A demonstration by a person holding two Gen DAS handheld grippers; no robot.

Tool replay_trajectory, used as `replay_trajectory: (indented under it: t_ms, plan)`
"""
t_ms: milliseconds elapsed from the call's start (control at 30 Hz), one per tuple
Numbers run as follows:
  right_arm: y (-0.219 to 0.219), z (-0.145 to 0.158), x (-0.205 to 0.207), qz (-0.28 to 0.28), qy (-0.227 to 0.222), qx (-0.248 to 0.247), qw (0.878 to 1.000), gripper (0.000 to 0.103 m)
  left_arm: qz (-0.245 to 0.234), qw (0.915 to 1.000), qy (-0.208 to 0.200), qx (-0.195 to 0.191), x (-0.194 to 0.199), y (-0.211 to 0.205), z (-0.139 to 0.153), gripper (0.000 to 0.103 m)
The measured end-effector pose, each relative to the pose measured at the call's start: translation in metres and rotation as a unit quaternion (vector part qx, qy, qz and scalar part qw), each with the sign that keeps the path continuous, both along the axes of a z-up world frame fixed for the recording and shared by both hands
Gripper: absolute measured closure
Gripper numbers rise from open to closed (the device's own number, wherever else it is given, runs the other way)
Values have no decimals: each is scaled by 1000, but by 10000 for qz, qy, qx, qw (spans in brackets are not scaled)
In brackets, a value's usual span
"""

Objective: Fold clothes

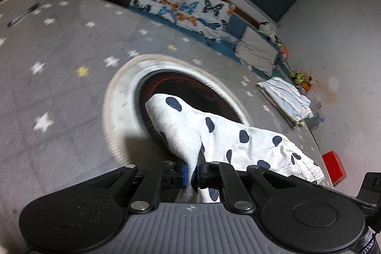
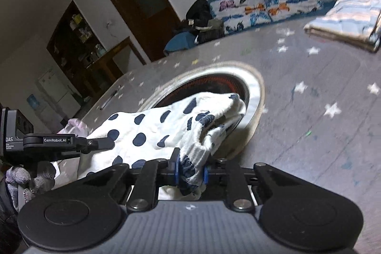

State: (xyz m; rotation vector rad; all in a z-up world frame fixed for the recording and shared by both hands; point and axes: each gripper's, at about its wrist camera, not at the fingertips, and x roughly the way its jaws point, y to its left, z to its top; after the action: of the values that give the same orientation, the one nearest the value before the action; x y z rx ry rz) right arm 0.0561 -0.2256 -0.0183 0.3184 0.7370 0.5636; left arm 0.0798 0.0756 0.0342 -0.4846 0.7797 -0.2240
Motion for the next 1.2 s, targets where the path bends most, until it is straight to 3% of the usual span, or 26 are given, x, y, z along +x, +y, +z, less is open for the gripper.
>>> replay_trajectory:
  t_ms: [433,833,1200]
  plan:
    - [-76,34,8,-751,-351,-262,9962,87,-711,9974,-85,106,63,-90,21,95]
    - [-137,26,46,-1258,-189,-369,9912,87,-1158,9928,6,293,124,-159,17,95]
    - [-163,1,69,-1411,104,-421,9891,87,-1240,9904,335,502,151,-185,-10,95]
